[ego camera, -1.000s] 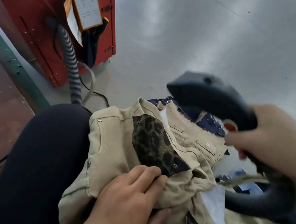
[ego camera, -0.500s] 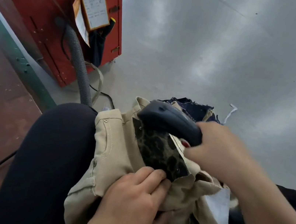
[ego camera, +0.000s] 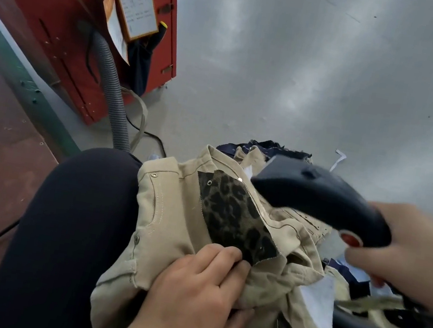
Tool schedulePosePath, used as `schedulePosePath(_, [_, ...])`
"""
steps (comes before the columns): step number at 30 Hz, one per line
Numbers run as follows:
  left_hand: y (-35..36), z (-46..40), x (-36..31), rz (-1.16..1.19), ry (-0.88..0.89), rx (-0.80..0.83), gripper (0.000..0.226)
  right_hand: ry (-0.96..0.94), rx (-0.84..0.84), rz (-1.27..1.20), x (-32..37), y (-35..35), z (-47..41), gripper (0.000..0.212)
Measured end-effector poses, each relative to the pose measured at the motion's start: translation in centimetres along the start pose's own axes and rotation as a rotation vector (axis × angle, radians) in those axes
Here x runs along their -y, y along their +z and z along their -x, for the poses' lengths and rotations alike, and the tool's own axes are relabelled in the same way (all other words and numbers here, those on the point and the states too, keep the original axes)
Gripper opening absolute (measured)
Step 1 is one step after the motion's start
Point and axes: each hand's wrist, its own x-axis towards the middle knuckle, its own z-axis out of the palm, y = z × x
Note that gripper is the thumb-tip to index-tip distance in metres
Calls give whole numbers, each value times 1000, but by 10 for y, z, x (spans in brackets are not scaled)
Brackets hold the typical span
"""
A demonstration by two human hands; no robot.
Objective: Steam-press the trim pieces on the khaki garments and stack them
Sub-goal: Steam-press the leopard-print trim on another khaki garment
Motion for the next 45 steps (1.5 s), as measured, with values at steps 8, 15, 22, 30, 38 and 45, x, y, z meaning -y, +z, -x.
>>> schedulePosePath(8, [0, -1, 3, 0, 9, -13, 49, -11, 242, 67, 1, 16, -20, 10])
schedulePosePath(15, [0, 0, 0, -7, 1, -13, 49, -33, 137, -85, 34, 18, -63, 10])
schedulePosePath(22, [0, 2, 1, -20, -17, -8, 50, 35, -94, -230, 31, -17, -71, 12])
schedulePosePath(30, [4, 0, 2, -4, 16, -44, 47, 71, 238, 91, -14, -18, 1, 35])
schedulePosePath(38, [2, 1, 3, 1, 7, -33, 47, -41, 281, 20, 15, 8, -36, 10])
schedulePosePath(45, [0, 0, 0, -17, -22, -28, 48, -94, 125, 0, 40, 22, -62, 12])
